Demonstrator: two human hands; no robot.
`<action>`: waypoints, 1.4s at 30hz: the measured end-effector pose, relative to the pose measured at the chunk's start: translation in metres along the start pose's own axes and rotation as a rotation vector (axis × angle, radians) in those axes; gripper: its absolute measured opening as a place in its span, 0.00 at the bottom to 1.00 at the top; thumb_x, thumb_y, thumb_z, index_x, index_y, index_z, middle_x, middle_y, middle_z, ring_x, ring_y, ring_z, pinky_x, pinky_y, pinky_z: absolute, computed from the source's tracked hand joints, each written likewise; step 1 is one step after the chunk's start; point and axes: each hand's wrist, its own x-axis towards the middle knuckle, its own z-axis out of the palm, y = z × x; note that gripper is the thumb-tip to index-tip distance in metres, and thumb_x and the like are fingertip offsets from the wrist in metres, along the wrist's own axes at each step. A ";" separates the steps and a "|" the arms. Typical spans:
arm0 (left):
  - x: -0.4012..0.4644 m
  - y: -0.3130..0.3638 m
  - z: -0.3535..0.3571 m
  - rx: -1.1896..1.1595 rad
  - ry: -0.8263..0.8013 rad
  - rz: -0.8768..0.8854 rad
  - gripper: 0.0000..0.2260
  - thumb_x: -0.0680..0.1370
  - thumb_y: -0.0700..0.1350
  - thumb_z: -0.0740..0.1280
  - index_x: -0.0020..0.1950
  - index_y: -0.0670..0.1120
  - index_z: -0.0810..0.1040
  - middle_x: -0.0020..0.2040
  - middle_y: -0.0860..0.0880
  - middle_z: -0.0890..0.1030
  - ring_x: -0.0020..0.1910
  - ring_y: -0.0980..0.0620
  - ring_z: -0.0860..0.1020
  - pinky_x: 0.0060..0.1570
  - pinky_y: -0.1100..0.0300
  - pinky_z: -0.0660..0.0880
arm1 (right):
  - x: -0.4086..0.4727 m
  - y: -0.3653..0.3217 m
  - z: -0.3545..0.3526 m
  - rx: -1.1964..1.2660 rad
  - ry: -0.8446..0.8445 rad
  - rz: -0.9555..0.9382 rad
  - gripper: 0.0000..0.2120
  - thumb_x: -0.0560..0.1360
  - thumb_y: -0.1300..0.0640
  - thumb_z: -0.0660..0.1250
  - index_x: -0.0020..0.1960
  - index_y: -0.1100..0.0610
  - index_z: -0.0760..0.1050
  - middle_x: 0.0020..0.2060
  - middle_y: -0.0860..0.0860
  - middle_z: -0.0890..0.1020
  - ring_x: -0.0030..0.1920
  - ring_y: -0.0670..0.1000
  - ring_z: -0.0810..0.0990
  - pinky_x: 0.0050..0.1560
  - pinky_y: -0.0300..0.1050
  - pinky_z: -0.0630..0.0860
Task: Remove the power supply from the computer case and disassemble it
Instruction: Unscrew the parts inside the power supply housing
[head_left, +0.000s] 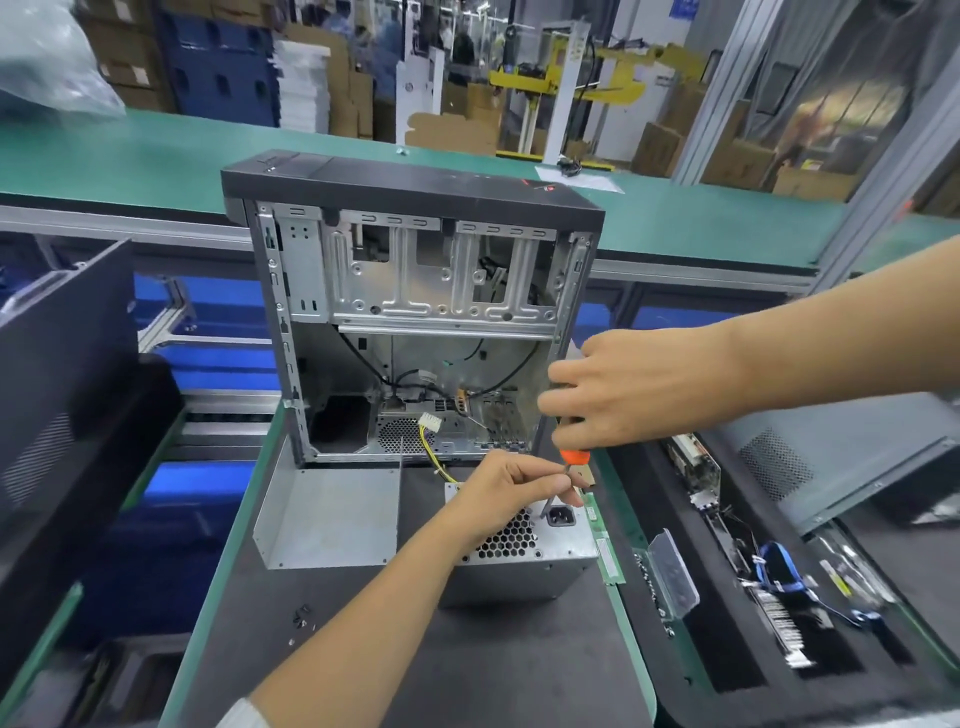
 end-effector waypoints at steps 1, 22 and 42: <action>0.001 -0.001 0.000 -0.003 0.013 -0.012 0.09 0.79 0.40 0.67 0.47 0.51 0.86 0.46 0.45 0.86 0.53 0.52 0.82 0.54 0.66 0.73 | 0.005 0.003 -0.002 0.109 -0.175 0.119 0.10 0.75 0.54 0.68 0.52 0.54 0.69 0.45 0.51 0.73 0.37 0.51 0.72 0.28 0.45 0.65; 0.005 0.004 -0.006 -0.046 0.022 -0.056 0.15 0.77 0.58 0.66 0.51 0.50 0.86 0.49 0.48 0.86 0.56 0.47 0.80 0.68 0.46 0.65 | 0.027 -0.004 -0.016 -0.063 -0.075 -0.002 0.05 0.75 0.58 0.63 0.51 0.53 0.72 0.45 0.50 0.72 0.46 0.53 0.69 0.36 0.45 0.70; 0.010 0.000 -0.013 0.007 0.074 -0.111 0.10 0.80 0.37 0.63 0.54 0.46 0.82 0.52 0.46 0.85 0.57 0.51 0.81 0.56 0.60 0.73 | 0.027 0.011 -0.010 0.271 -0.631 0.241 0.14 0.81 0.51 0.58 0.64 0.56 0.66 0.54 0.54 0.77 0.47 0.56 0.76 0.37 0.46 0.69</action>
